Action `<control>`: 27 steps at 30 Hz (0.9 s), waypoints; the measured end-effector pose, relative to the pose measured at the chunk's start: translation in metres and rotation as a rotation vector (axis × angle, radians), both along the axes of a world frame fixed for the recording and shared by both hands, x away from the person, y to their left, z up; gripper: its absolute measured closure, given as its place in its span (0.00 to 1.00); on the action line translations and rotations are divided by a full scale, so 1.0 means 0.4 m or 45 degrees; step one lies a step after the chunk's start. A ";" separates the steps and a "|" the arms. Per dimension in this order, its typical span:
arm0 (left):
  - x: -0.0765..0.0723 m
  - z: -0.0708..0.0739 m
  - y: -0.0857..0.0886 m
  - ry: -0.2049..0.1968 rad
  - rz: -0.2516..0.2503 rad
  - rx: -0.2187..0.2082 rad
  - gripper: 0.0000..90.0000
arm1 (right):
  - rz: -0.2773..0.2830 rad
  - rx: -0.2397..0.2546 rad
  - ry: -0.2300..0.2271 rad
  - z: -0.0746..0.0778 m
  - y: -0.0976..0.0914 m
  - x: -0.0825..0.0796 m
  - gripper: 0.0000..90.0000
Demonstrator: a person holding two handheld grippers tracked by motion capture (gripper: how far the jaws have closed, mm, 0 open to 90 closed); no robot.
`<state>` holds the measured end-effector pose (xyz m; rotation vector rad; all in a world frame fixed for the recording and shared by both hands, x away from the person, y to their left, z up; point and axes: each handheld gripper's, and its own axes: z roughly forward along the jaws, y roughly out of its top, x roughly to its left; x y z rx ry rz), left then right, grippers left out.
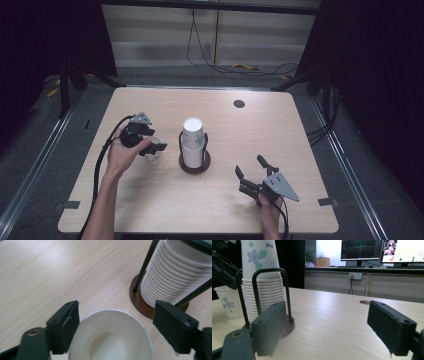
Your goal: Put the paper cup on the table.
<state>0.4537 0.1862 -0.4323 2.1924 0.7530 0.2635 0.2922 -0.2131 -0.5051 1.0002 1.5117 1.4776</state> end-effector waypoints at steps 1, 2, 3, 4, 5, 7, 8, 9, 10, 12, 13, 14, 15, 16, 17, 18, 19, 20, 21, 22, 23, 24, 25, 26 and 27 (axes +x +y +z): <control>-0.006 0.002 0.004 -0.017 0.000 -0.020 0.26 | 0.000 0.000 0.000 0.000 0.000 0.000 0.17; -0.012 0.003 0.006 -0.026 0.004 -0.064 0.26 | 0.000 0.001 0.002 0.000 0.000 0.000 0.17; -0.017 0.004 0.008 -0.036 -0.001 -0.093 0.26 | 0.001 0.002 0.003 0.000 0.000 0.000 0.17; -0.024 0.007 0.010 -0.058 -0.003 -0.127 0.26 | 0.000 0.001 0.003 0.000 0.000 0.000 0.17; -0.030 0.010 0.012 -0.076 0.002 -0.135 0.26 | 0.000 0.001 0.003 0.000 0.000 0.000 0.17; -0.045 0.017 0.014 -0.097 0.023 -0.156 0.26 | 0.000 0.000 0.001 0.000 0.000 0.000 0.17; -0.061 0.024 0.014 -0.123 0.029 -0.169 0.26 | 0.000 0.001 0.002 0.000 0.000 0.000 0.17; -0.073 0.029 0.012 -0.136 0.034 -0.166 0.26 | -0.001 0.000 0.002 0.000 0.000 0.000 0.17; -0.081 0.032 0.012 -0.149 0.030 -0.171 0.26 | 0.000 0.000 0.002 0.000 0.000 0.000 0.17; -0.096 0.033 0.012 -0.161 0.020 -0.217 0.26 | 0.000 0.001 0.002 0.000 0.000 0.000 0.17; -0.102 0.031 0.010 -0.170 0.033 -0.219 0.26 | -0.001 0.000 0.000 0.000 0.000 0.000 0.17; -0.107 0.028 0.010 -0.179 0.041 -0.219 0.26 | -0.001 -0.001 0.000 0.000 0.000 0.000 0.17; -0.112 0.023 0.009 -0.180 0.037 -0.238 0.26 | 0.000 0.000 0.000 0.000 0.000 0.000 0.17; -0.120 0.017 0.005 -0.199 0.033 -0.237 0.26 | -0.001 0.000 0.000 0.000 0.000 0.000 0.17; -0.125 0.014 0.003 -0.208 0.033 -0.239 0.26 | -0.001 -0.001 0.000 0.000 0.000 0.000 0.17; -0.133 0.006 0.001 -0.207 0.010 -0.288 0.26 | 0.000 0.000 0.000 0.000 0.000 0.000 0.17; -0.138 0.002 -0.001 -0.210 0.004 -0.316 0.27 | -0.001 -0.001 0.000 0.000 0.000 0.000 0.17; -0.148 -0.004 -0.004 -0.224 0.020 -0.319 0.27 | -0.001 0.000 0.000 0.000 0.000 0.000 0.17; -0.152 -0.009 -0.007 -0.231 0.025 -0.322 0.27 | -0.001 -0.001 -0.001 0.000 0.000 0.000 0.17; -0.158 -0.016 -0.010 -0.227 0.022 -0.337 0.27 | -0.001 0.000 -0.001 0.000 0.000 0.000 0.17; -0.166 -0.022 -0.015 -0.222 0.020 -0.351 0.27 | -0.001 0.000 -0.001 0.000 0.000 0.000 0.17; -0.174 -0.026 -0.020 -0.218 0.016 -0.337 0.27 | -0.001 -0.002 -0.002 0.000 0.000 0.000 0.17; -0.181 -0.031 -0.023 -0.207 0.007 -0.375 0.27 | -0.001 -0.002 -0.002 0.000 0.000 0.000 0.17; -0.188 -0.035 -0.025 -0.200 -0.010 -0.417 0.27 | -0.001 -0.002 -0.002 0.000 0.000 0.000 0.17; -0.207 -0.041 -0.033 -0.239 -0.006 -0.383 0.27 | -0.001 -0.002 -0.002 0.000 0.000 0.000 0.17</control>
